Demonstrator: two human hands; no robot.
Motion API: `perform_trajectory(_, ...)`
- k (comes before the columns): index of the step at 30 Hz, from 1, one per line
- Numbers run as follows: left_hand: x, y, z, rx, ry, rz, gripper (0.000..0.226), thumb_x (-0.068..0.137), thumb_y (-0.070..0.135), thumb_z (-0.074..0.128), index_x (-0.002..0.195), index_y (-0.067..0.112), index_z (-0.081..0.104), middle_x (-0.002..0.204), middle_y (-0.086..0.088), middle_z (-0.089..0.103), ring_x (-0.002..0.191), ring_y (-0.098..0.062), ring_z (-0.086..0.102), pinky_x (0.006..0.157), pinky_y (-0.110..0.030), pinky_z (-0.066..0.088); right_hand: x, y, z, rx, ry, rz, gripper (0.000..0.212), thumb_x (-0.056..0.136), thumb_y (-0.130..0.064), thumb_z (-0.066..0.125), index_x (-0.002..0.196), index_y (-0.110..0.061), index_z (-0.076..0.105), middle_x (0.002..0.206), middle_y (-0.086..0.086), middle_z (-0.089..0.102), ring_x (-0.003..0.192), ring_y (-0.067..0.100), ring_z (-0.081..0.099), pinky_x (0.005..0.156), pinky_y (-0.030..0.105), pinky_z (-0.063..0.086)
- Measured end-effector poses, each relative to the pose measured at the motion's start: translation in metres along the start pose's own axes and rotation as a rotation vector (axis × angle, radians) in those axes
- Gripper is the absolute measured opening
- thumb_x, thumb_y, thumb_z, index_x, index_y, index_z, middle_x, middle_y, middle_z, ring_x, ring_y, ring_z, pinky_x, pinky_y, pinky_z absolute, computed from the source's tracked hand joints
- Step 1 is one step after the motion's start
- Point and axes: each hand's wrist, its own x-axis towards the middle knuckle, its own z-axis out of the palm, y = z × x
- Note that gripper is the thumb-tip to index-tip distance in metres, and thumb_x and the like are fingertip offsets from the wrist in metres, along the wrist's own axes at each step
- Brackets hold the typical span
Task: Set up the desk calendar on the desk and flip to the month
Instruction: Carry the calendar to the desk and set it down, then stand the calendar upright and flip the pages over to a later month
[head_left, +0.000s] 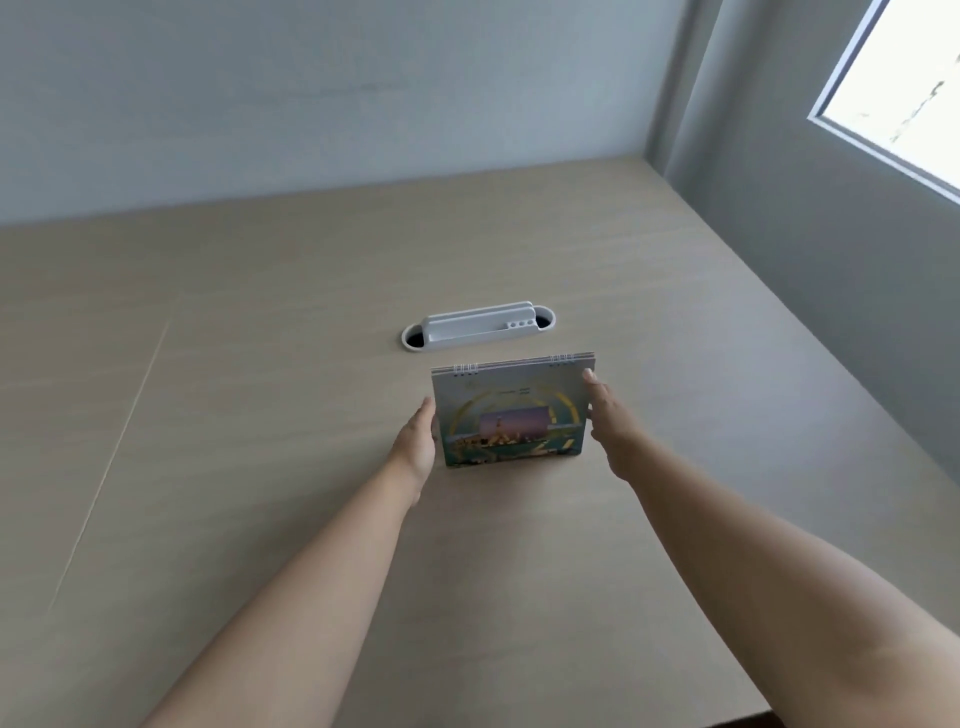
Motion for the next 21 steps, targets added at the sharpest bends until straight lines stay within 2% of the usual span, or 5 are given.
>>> perform_trajectory(3, 0.0, -0.023, 0.003, 0.126, -0.041, 0.047, 0.049, 0.092, 0.013, 0.045, 0.141, 0.015, 0.046, 0.141, -0.001, 0.054, 0.131, -0.019, 0.046, 0.104, -0.025, 0.033, -0.002, 0.025, -0.002, -0.041, -0.101, -0.012, 0.033, 0.099, -0.02, 0.042, 0.131, -0.022, 0.046, 0.112, -0.004, 0.06, 0.098, 0.012, 0.056, 0.068, 0.02, 0.037)
perform_trajectory(7, 0.0, -0.043, 0.009, 0.241, -0.047, -0.025, 0.08, 0.06, 0.019, 0.056, 0.137, 0.039, 0.041, 0.129, 0.0, 0.062, 0.121, -0.023, 0.054, 0.106, -0.036, 0.04, -0.008, 0.045, -0.001, -0.063, -0.153, -0.006, 0.056, 0.085, 0.0, 0.054, 0.132, -0.027, 0.039, 0.12, 0.002, 0.059, 0.097, 0.003, 0.056, 0.075, 0.015, 0.041)
perform_trajectory(15, 0.053, -0.111, 0.007, 0.238, 0.031, -0.025, 0.098, 0.052, 0.033, 0.067, 0.141, 0.051, 0.029, 0.134, 0.002, 0.06, 0.119, -0.02, 0.058, 0.105, -0.045, 0.046, 0.002, 0.061, -0.014, -0.152, -0.248, 0.046, 0.108, 0.06, -0.024, 0.067, 0.153, -0.025, 0.01, 0.141, 0.007, 0.049, 0.126, 0.021, 0.05, 0.102, 0.035, 0.043)
perform_trajectory(17, 0.021, -0.088, 0.017, 0.233, 0.102, -0.004, 0.094, 0.058, 0.031, 0.067, 0.145, 0.04, 0.031, 0.137, 0.009, 0.054, 0.12, -0.016, 0.055, 0.105, -0.04, 0.045, 0.0, 0.06, -0.014, -0.168, -0.243, 0.053, 0.104, 0.058, -0.025, 0.067, 0.15, -0.026, 0.017, 0.139, 0.008, 0.048, 0.123, 0.021, 0.051, 0.101, 0.037, 0.045)
perform_trajectory(21, -0.032, -0.052, 0.023, 0.336, 0.322, 0.066, 0.046, 0.086, 0.015, 0.06, 0.131, 0.022, 0.05, 0.119, 0.005, 0.061, 0.1, -0.017, 0.059, 0.077, -0.027, 0.044, -0.013, 0.056, -0.013, -0.122, -0.131, 0.018, 0.051, 0.081, -0.007, 0.062, 0.122, -0.031, 0.043, 0.107, -0.005, 0.06, 0.098, 0.014, 0.06, 0.07, 0.022, 0.045)
